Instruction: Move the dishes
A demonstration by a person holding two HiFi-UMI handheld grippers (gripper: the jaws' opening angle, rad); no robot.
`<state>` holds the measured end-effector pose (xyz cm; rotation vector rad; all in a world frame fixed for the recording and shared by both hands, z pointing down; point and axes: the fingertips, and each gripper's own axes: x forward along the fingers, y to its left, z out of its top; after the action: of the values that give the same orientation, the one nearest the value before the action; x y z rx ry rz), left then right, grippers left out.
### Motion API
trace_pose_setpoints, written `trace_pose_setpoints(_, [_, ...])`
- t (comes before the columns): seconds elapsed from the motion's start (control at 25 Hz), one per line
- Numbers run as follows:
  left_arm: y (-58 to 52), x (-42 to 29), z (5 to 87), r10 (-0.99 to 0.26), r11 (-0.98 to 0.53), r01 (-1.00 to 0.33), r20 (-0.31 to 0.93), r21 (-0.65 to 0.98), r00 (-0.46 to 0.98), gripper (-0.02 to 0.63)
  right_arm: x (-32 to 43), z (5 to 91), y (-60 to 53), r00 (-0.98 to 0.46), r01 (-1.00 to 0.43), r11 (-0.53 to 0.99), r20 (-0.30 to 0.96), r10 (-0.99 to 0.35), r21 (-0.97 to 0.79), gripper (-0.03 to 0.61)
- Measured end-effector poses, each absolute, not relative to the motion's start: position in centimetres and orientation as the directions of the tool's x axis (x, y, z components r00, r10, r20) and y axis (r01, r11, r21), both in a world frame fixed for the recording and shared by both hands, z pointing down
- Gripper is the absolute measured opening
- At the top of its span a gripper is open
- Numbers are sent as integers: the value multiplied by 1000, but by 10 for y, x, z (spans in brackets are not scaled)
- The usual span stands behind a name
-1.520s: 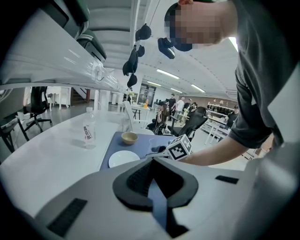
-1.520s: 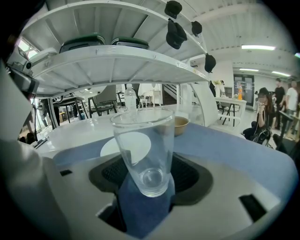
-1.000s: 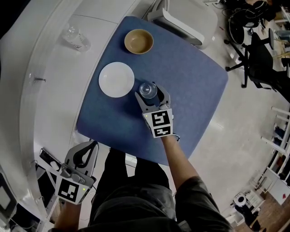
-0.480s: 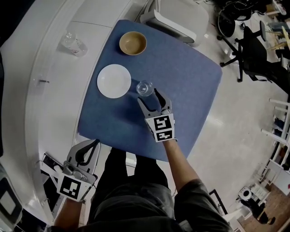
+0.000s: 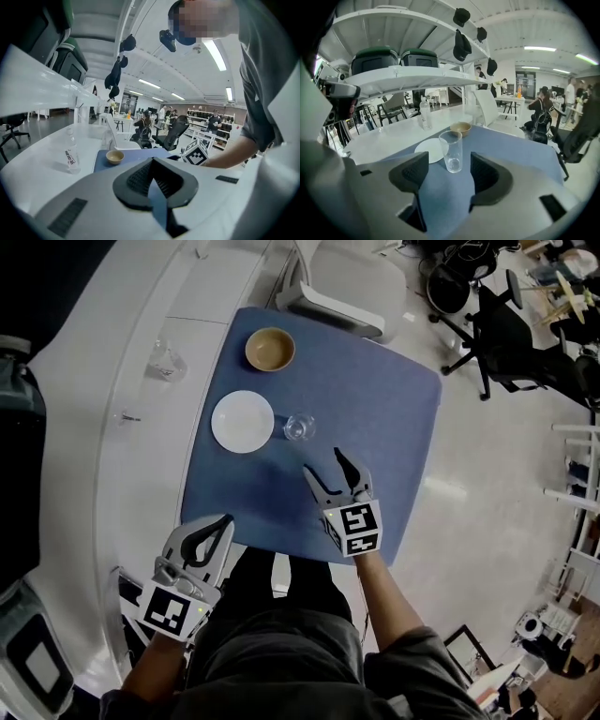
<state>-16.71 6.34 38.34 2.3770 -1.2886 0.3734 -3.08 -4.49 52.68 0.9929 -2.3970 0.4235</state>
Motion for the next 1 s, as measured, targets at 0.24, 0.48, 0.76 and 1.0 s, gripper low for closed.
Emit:
trace_pose_setpoints(0.24, [53, -158, 356, -723, -539, -812, 372, 224, 582, 2, -26, 473, -26, -597, -748, 655, 533, -600, -102, 279])
trace_pose_setpoints(0.48, [40, -150, 335, -720, -573, -794, 339, 203, 606, 2, -13, 424, -20, -595, -774, 622, 476, -647, -121, 276])
trace_pose_setpoints(0.76, [18, -140, 310, -744, -597, -792, 280, 128, 606, 2, 9, 371, -21, -596, -784, 612, 406, -693, -107, 264])
trace_pose_setpoints(1.0, [10, -120, 295, -759, -586, -804, 279, 98, 588, 2, 34, 339, -18, -620, -770, 630, 356, -699, -106, 259])
